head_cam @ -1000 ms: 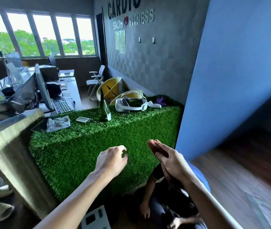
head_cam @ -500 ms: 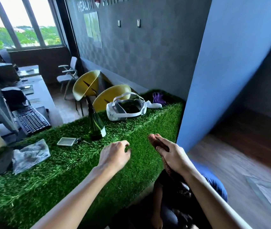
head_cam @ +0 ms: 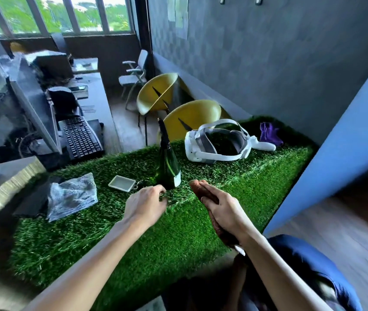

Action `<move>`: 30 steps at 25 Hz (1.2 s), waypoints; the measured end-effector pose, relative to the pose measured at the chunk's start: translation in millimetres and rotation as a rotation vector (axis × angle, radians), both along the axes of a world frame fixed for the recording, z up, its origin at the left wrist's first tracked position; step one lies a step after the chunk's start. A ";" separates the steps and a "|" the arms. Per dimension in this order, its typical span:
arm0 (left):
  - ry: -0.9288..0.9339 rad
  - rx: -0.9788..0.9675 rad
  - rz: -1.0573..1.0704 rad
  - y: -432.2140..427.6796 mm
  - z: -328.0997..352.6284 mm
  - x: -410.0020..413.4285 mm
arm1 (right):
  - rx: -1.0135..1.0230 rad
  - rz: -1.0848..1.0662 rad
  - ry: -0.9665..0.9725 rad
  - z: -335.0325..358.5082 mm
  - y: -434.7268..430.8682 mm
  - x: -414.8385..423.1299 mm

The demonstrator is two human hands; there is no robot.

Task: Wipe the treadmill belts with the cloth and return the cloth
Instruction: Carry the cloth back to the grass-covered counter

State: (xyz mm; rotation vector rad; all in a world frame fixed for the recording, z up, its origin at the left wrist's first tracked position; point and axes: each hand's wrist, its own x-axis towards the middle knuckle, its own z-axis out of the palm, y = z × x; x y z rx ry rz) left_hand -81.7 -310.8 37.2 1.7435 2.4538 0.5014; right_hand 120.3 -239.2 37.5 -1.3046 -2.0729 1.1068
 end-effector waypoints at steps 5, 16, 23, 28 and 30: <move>-0.001 0.002 0.012 -4.4 -7.0 -73.8 | -0.001 0.060 0.015 -6.4 -3.7 -80.6; 0.044 -0.069 -0.102 -6.4 -41.4 -215.5 | 0.125 -0.092 -0.242 -60.7 -23.1 -268.1; 0.100 -0.003 -0.120 27.3 -81.9 -229.6 | 0.242 -0.181 -0.549 -92.7 -3.3 -291.3; 0.192 0.045 -0.076 21.5 -110.7 -237.2 | 0.316 -0.175 -0.506 -125.1 -9.7 -281.7; 0.199 0.050 -0.060 17.0 -116.6 -241.6 | 0.390 -0.188 -0.534 -134.2 -11.3 -282.6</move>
